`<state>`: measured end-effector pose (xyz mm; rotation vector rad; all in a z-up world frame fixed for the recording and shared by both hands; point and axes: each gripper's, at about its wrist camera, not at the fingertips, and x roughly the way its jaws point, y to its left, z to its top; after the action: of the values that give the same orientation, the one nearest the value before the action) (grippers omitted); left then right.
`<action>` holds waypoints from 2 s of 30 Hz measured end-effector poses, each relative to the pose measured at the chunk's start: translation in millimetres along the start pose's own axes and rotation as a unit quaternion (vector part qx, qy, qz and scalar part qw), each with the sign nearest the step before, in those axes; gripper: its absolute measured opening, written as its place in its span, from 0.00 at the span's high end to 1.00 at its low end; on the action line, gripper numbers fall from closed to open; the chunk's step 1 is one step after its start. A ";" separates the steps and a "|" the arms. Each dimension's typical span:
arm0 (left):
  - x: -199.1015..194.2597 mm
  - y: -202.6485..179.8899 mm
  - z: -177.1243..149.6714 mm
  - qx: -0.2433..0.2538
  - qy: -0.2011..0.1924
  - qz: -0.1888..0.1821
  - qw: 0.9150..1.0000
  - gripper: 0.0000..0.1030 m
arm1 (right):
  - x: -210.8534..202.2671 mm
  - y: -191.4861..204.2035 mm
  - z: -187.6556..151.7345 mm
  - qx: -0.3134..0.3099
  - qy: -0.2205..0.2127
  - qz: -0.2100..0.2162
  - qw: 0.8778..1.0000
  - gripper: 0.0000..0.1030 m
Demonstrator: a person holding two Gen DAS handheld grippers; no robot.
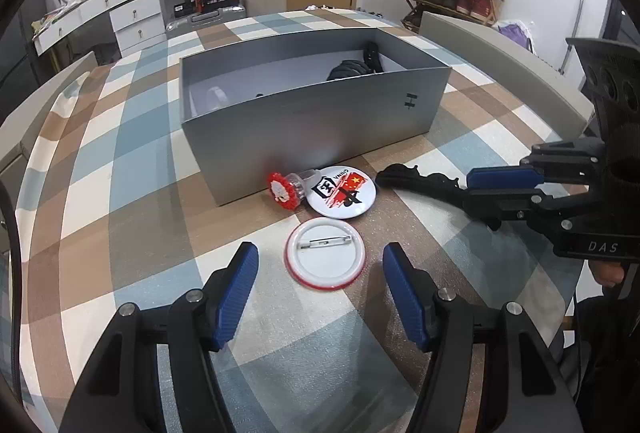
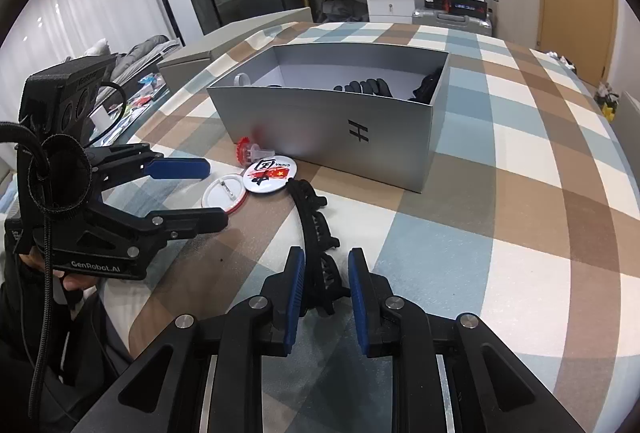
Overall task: Organize jewelry
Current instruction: 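Lift the black clip with the right gripper while the left grasps the round pin badge, then carry the pin badge with the left gripper and the clip with the right over the box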
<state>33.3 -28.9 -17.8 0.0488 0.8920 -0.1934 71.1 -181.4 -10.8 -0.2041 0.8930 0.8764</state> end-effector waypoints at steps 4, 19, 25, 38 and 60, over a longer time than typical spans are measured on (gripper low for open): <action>-1.7 -4.0 -2.4 0.018 -0.004 0.004 1.000 0.66 | 0.6 0.1 -0.3 0.000 0.001 0.000 1.000 0.79; -4.2 -6.8 -1.7 0.030 -0.015 -0.004 0.999 0.66 | 13.2 13.0 7.8 -0.034 -0.001 -0.021 0.999 0.83; -5.6 -5.3 -1.1 0.029 -0.020 -0.006 0.999 0.66 | 1.8 17.7 6.5 -0.049 -0.026 -0.023 0.998 0.83; -21.9 -6.9 3.0 0.025 -0.063 -0.010 0.998 0.66 | -23.9 8.4 12.2 -0.018 -0.078 0.006 0.997 0.83; -32.5 -3.2 8.0 0.017 -0.093 -0.015 0.995 0.66 | -40.4 3.6 18.3 0.001 -0.113 0.015 0.993 0.83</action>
<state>19.0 -28.2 12.6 0.0491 0.7036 -0.2367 66.5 -193.5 31.8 -0.0878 0.6869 0.9080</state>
